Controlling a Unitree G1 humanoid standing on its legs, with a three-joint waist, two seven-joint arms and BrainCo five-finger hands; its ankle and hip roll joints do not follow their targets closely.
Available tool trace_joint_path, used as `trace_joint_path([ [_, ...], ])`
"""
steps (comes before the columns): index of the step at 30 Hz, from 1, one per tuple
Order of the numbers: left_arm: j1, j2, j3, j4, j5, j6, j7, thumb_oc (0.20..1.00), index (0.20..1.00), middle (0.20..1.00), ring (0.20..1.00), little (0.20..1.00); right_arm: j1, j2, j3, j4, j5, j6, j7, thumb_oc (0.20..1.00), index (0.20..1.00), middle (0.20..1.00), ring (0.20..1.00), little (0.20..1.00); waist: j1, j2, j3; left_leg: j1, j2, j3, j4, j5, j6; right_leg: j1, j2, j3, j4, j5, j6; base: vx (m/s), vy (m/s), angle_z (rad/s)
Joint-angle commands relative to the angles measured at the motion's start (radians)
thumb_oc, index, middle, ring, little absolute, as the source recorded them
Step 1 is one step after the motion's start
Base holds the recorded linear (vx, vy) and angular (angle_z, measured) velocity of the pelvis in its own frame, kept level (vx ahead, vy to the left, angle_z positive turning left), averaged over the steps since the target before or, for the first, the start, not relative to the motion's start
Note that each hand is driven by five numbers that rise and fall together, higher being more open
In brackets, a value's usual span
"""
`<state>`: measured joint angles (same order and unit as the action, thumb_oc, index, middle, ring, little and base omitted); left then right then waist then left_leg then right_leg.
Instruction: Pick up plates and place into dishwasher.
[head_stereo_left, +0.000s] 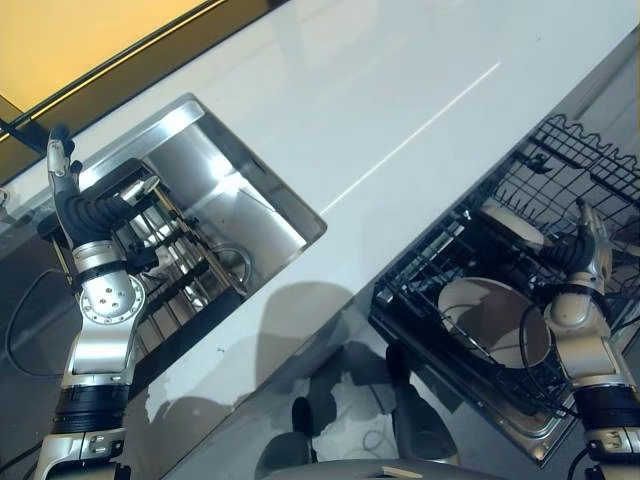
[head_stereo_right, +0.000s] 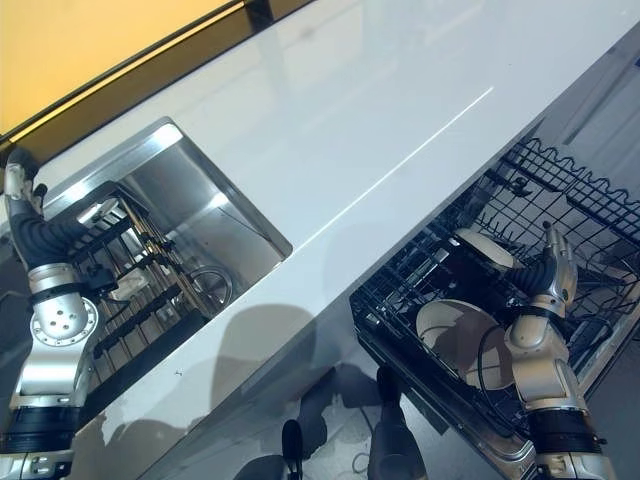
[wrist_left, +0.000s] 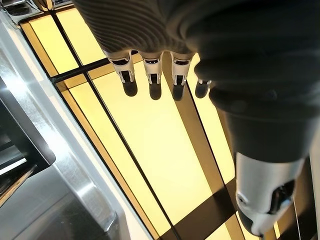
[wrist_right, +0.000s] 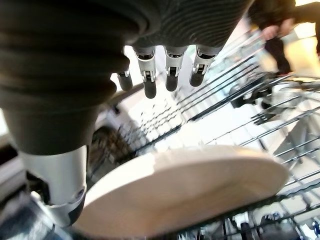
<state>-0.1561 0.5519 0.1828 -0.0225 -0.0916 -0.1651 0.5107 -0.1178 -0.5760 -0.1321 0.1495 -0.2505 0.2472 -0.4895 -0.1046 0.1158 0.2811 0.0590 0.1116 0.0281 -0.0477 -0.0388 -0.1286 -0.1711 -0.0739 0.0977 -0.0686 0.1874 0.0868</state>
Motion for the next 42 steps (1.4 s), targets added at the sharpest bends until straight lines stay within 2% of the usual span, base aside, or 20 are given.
trace_joint_path([
  [1, 0.074, -0.009, 0.04, -0.02, 0.038, -0.067, -0.003, 1.0, 1.0, 1.0, 1.0, 1.0, 0.044, -0.021, -0.056, -0.09, 0.012, -0.047, -0.094, 1.0, 1.0, 1.0, 1.0, 1.0, -0.026, -0.02, -0.046, -0.149, -0.101, 0.001, 0.272, 0.032, 0.092, 0.058, 0.032, -0.034, 0.16, -0.145, -0.084, 0.1, 0.072, -0.02],
  [2, 0.085, -0.014, 0.041, -0.021, 0.037, -0.069, -0.005, 1.0, 1.0, 1.0, 1.0, 1.0, 0.051, -0.018, -0.058, -0.091, 0.016, -0.049, -0.105, 1.0, 1.0, 1.0, 1.0, 1.0, -0.027, -0.021, -0.041, -0.165, -0.104, -0.007, 0.322, 0.024, 0.093, 0.06, 0.034, -0.03, 0.173, -0.15, -0.088, 0.15, 0.076, -0.06],
  [4, 0.142, -0.032, 0.052, -0.022, 0.03, -0.078, -0.011, 1.0, 1.0, 1.0, 1.0, 1.0, 0.072, 0.003, -0.061, -0.086, 0.007, -0.054, -0.131, 1.0, 1.0, 1.0, 1.0, 1.0, -0.016, -0.027, -0.029, -0.205, -0.13, -0.07, 0.415, 0.007, 0.11, 0.075, 0.044, 0.003, 0.21, -0.163, -0.099, 0.18, 0.118, -0.2],
  [6, 0.182, -0.041, 0.068, -0.028, 0.021, -0.083, -0.018, 1.0, 1.0, 1.0, 1.0, 1.0, 0.089, 0.02, -0.06, -0.085, 0.001, -0.056, -0.144, 1.0, 1.0, 1.0, 1.0, 1.0, -0.004, -0.022, -0.036, -0.193, -0.143, -0.111, 0.367, -0.013, 0.129, 0.084, 0.058, 0.029, 0.228, -0.176, -0.097, 0.15, 0.217, -0.43],
  [9, 0.188, -0.042, 0.065, -0.04, 0.004, -0.069, -0.023, 1.0, 1.0, 1.0, 1.0, 1.0, 0.096, 0.016, -0.052, -0.078, 0.001, -0.037, -0.159, 1.0, 1.0, 1.0, 1.0, 1.0, 0.003, -0.004, -0.041, -0.153, -0.146, -0.149, 0.27, 0.01, 0.132, 0.072, 0.066, 0.05, 0.258, -0.199, -0.095, 0.03, 0.295, -0.73],
  [12, 0.146, -0.035, 0.035, -0.044, 0.004, -0.038, -0.012, 1.0, 1.0, 1.0, 1.0, 1.0, 0.079, -0.006, -0.048, -0.066, 0.035, -0.026, -0.186, 1.0, 1.0, 1.0, 1.0, 1.0, -0.017, 0.016, -0.03, -0.138, -0.147, -0.125, 0.234, 0.02, 0.126, 0.035, 0.043, 0.05, 0.286, -0.207, -0.083, -0.12, 0.326, -1.02],
  [18, 0.104, -0.037, 0.011, -0.024, -0.003, -0.032, 0.023, 1.0, 1.0, 1.0, 1.0, 1.0, 0.079, -0.011, -0.057, -0.038, 0.103, -0.056, -0.202, 1.0, 1.0, 1.0, 1.0, 1.0, -0.047, 0.063, -0.001, -0.153, -0.202, -0.099, 0.243, 0.015, 0.141, -0.032, -0.004, 0.077, 0.355, -0.207, -0.048, -0.07, 0.327, -0.19],
  [21, 0.128, -0.059, 0.015, -0.024, -0.006, -0.042, 0.022, 1.0, 1.0, 1.0, 1.0, 1.0, 0.089, 0.0, -0.061, -0.03, 0.148, -0.08, -0.159, 1.0, 1.0, 1.0, 1.0, 1.0, -0.052, 0.089, -0.001, -0.156, -0.228, -0.073, 0.263, 0.0, 0.146, -0.046, -0.034, 0.085, 0.376, -0.209, -0.031, 0.05, 0.282, -0.21],
  [25, 0.143, -0.079, 0.003, -0.012, -0.017, -0.041, 0.027, 1.0, 1.0, 1.0, 1.0, 1.0, 0.083, 0.0, -0.057, -0.019, 0.279, -0.116, -0.052, 1.0, 1.0, 1.0, 1.0, 1.0, -0.053, 0.119, 0.008, -0.167, -0.247, -0.039, 0.31, -0.029, 0.15, -0.056, -0.07, 0.079, 0.396, -0.216, -0.021, 0.06, 0.196, -0.12],
  [30, 0.118, -0.078, -0.025, 0.004, -0.028, -0.038, 0.043, 1.0, 1.0, 1.0, 1.0, 1.0, 0.023, -0.007, -0.032, 0.005, 0.415, -0.149, -0.025, 1.0, 1.0, 1.0, 1.0, 1.0, -0.047, 0.137, 0.049, -0.231, -0.258, -0.015, 0.379, -0.055, 0.153, -0.114, -0.081, 0.077, 0.447, -0.233, -0.026, -0.09, 0.059, -0.13],
  [37, 0.093, -0.086, -0.059, 0.033, -0.029, -0.077, 0.094, 1.0, 1.0, 1.0, 1.0, 1.0, -0.039, 0.001, -0.056, 0.023, 0.486, -0.222, -0.166, 1.0, 1.0, 1.0, 1.0, 1.0, -0.044, 0.167, 0.111, -0.318, -0.273, -0.018, 0.438, -0.061, 0.156, -0.209, -0.062, 0.075, 0.534, -0.261, -0.053, -0.1, 0.015, 0.02],
  [39, 0.095, -0.089, -0.067, 0.03, -0.042, -0.077, 0.092, 1.0, 1.0, 1.0, 1.0, 1.0, -0.052, 0.002, -0.056, 0.029, 0.505, -0.218, -0.135, 1.0, 1.0, 1.0, 1.0, 1.0, -0.041, 0.18, 0.119, -0.33, -0.279, -0.024, 0.446, -0.059, 0.157, -0.224, -0.058, 0.078, 0.554, -0.269, -0.061, 0.0, 0.065, 0.03],
  [42, 0.096, -0.095, -0.082, 0.006, -0.041, -0.066, 0.077, 1.0, 1.0, 1.0, 1.0, 1.0, -0.09, -0.006, -0.031, 0.039, 0.558, -0.183, -0.03, 1.0, 1.0, 1.0, 1.0, 1.0, -0.029, 0.189, 0.123, -0.341, -0.288, -0.037, 0.447, -0.051, 0.154, -0.234, -0.059, 0.078, 0.563, -0.276, -0.07, 0.0, 0.05, 0.04],
])
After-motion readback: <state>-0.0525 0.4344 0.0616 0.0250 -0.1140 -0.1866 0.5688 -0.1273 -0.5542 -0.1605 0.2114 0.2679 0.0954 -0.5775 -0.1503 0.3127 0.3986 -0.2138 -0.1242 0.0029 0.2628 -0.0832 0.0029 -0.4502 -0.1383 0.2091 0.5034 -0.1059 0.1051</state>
